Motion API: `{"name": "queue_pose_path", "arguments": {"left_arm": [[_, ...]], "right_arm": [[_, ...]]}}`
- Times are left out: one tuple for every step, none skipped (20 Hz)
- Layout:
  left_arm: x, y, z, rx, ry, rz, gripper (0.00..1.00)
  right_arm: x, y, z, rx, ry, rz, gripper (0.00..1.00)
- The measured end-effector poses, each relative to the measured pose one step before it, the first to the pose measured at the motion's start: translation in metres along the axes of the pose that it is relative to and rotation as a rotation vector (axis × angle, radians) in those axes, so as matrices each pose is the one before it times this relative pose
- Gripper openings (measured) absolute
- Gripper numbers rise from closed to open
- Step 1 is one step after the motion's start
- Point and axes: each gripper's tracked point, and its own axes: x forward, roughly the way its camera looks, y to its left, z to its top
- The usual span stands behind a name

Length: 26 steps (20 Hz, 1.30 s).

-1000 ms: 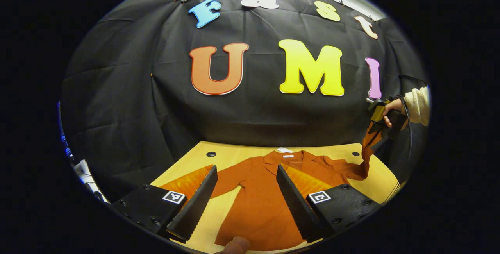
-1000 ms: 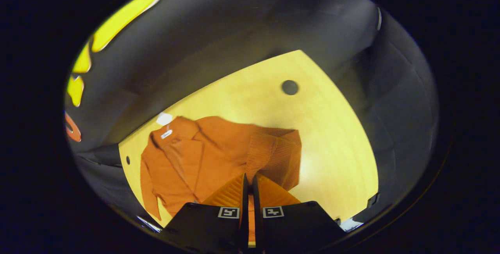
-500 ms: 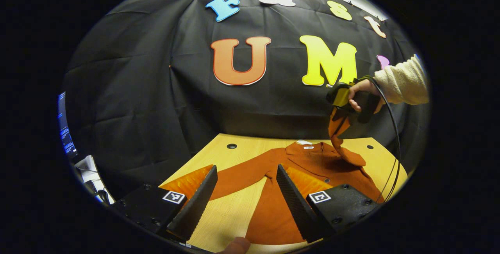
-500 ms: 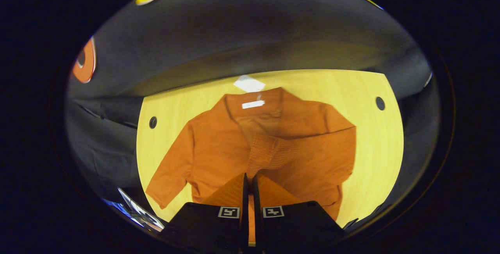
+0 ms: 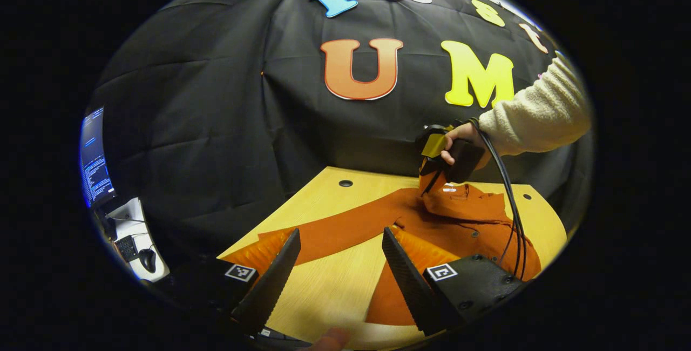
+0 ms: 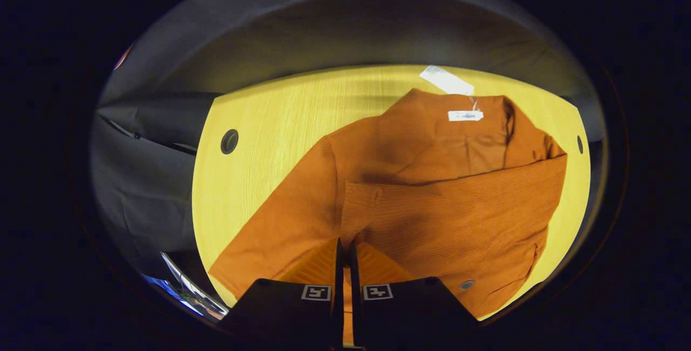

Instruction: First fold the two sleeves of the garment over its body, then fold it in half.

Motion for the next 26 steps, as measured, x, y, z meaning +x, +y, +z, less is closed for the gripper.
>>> {"name": "queue_pose_path", "arguments": {"left_arm": [[-0.00111,0.00407,0.00006,-0.00661,0.0024,0.0099,0.99],[-0.00131,0.00372,-0.00085,-0.00692,0.00574,0.00659,0.99],[-0.00017,0.00322,-0.00406,-0.0054,0.0077,0.00708,0.99],[-0.00064,0.00263,-0.0029,-0.00435,0.00899,0.00591,0.99],[-0.00104,0.00377,-0.00252,-0.00533,0.00779,0.00709,0.98],[-0.00066,0.00107,-0.00171,-0.00707,0.00904,0.00422,0.99],[-0.00027,0.00149,-0.00187,-0.00356,0.00648,0.00435,0.99],[0.00037,0.00069,-0.00058,-0.00008,0.00013,0.00384,0.99],[0.00101,0.00163,0.00057,-0.00016,0.00073,0.00353,0.99],[0.00062,-0.00011,-0.00073,-0.00423,0.00776,-0.00015,0.99],[0.00084,-0.00143,-0.0008,-0.00776,0.0062,-0.00635,0.99],[0.0,-0.00268,0.00014,-0.00767,0.00435,-0.00419,0.99],[-0.00018,-0.00158,0.00117,-0.00311,0.00056,-0.00322,0.99],[0.00004,-0.0022,0.00191,0.00119,-0.00149,0.00076,0.99],[0.00133,-0.00061,0.00138,0.00444,-0.00244,0.00345,0.99],[0.001,0.00093,0.00208,0.00515,-0.00242,0.00678,0.99],[0.00088,0.0028,0.00195,-0.0005,-0.00221,0.00831,0.99],[0.00341,0.00277,0.00229,-0.00832,0.00006,0.01101,0.99],[0.00291,0.00408,-0.00014,-0.00992,0.0035,0.01115,0.98],[0.00503,0.00393,0.0017,-0.01515,0.00658,0.01601,0.98],[0.00707,0.00512,0.00006,-0.00978,0.00842,0.01479,0.99],[0.00742,0.00437,0.00103,-0.00422,0.00921,0.01665,0.99],[0.00781,0.00319,0.00134,-0.00178,0.01157,0.01705,0.99],[0.00845,0.00267,0.00239,-0.00102,0.00744,0.01257,0.99],[0.00787,0.00087,0.00237,-0.0013,0.00709,0.00559,0.99],[0.00774,0.00104,0.00149,0.00087,0.00523,0.00624,0.99]], "right_arm": [[0.00965,-0.00063,0.00019,-0.00305,0.00361,-0.01813,0.07],[0.00418,0.00426,-0.00062,0.00553,0.00149,0.00521,0.07],[0.00001,0.00644,0.00308,0.00351,-0.00528,0.01394,0.1],[0.00793,-0.00107,-0.00125,-0.01154,0.00045,-0.00418,0.16],[0.00021,-0.00057,0.00109,-0.01327,0.00079,-0.0036,0.16],[0.00075,0.00527,-0.00105,-0.00208,-0.00175,0.01494,0.17],[-0.00354,0.0022,0.00121,-0.00126,-0.00971,0.00131,0.23],[-0.0034,-0.00041,0.00137,-0.00334,-0.00884,-0.00154,0.29],[-0.00488,0.00191,0.0022,-0.00278,-0.0076,0.01308,0.35],[-0.00385,-0.00116,-0.00052,-0.00438,-0.00331,-0.00305,0.41],[-0.00551,-0.00107,0.0012,-0.00207,-0.00465,0.00169,0.4],[-0.00391,-0.00116,0.001,0.00106,-0.00645,0.00295,0.46],[-0.0068,-0.00378,0.00226,0.00639,-0.00916,-0.00175,0.48],[-0.00584,-0.00185,0.00279,0.00981,-0.01051,0.00838,0.55],[-0.00753,-0.00004,0.00226,0.00925,-0.00838,0.01504,0.62],[-0.00942,-0.0032,0.0046,0.00609,-0.01359,0.01045,0.62],[-0.00975,-0.00458,0.00301,0.00394,-0.01279,0.00494,0.66],[-0.011,-0.00512,0.00367,0.00555,-0.01609,0.00839,0.78],[-0.01095,-0.00323,0.00346,0.00798,-0.01351,0.01953,0.82],[-0.01292,-0.00768,0.00168,0.00581,-0.0112,0.0051,0.87],[-0.01253,-0.00719,0.00191,0.00217,-0.00926,0.01332,0.96],[-0.01354,-0.00665,0.00047,-0.00254,-0.00892,0.01941,0.97],[-0.01308,-0.00988,-0.00024,-0.00083,-0.01081,0.00798,0.97],[-0.01345,-0.01148,-0.00089,0.00253,-0.01167,0.00881,0.94],[-0.0108,-0.01074,-0.00254,0.00305,-0.01037,0.01223,0.97],[-0.01194,-0.01314,-0.00362,-0.00055,-0.00837,0.00414,0.96]]}}
